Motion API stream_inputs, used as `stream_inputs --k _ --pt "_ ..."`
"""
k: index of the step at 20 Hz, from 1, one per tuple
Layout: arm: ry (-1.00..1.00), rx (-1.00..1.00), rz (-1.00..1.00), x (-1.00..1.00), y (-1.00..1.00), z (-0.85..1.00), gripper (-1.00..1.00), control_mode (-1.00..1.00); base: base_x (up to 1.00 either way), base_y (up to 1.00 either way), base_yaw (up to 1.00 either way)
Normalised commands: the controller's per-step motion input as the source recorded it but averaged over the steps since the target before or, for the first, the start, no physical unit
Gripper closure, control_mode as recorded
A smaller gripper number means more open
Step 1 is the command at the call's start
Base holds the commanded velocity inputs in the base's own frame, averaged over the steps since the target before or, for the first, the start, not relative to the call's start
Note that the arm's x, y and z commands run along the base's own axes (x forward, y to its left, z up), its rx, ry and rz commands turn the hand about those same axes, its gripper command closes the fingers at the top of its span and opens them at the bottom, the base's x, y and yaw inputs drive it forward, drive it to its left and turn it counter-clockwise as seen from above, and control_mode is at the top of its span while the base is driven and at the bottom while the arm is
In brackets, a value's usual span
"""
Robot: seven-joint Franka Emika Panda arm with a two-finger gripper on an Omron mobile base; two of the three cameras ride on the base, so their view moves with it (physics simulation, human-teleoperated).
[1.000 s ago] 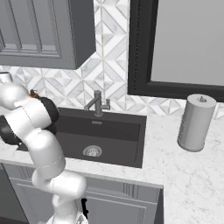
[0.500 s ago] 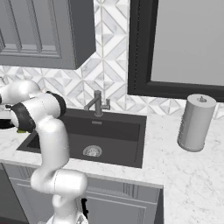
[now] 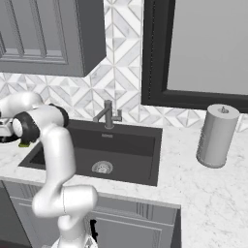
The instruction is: Pick the pan and sponge and place them into the sink. Then turn on the water.
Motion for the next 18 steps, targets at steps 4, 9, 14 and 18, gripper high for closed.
stream_inputs --k 4,9,14,18 --pt "0.00 0.00 -0.01 0.00 0.43 -0.34 -1.00 -1.00 0.00 0.00 0.00" --pt "0.00 0.00 0.00 0.00 0.34 -0.32 -1.00 -1.00 0.00 0.00 0.00" --pt "0.00 0.00 0.00 0.00 0.23 -0.30 -1.00 -1.00 0.00 0.00 0.00" --pt "0.00 0.00 0.00 0.01 0.22 -0.33 -1.00 -1.00 0.00 0.00 0.00"
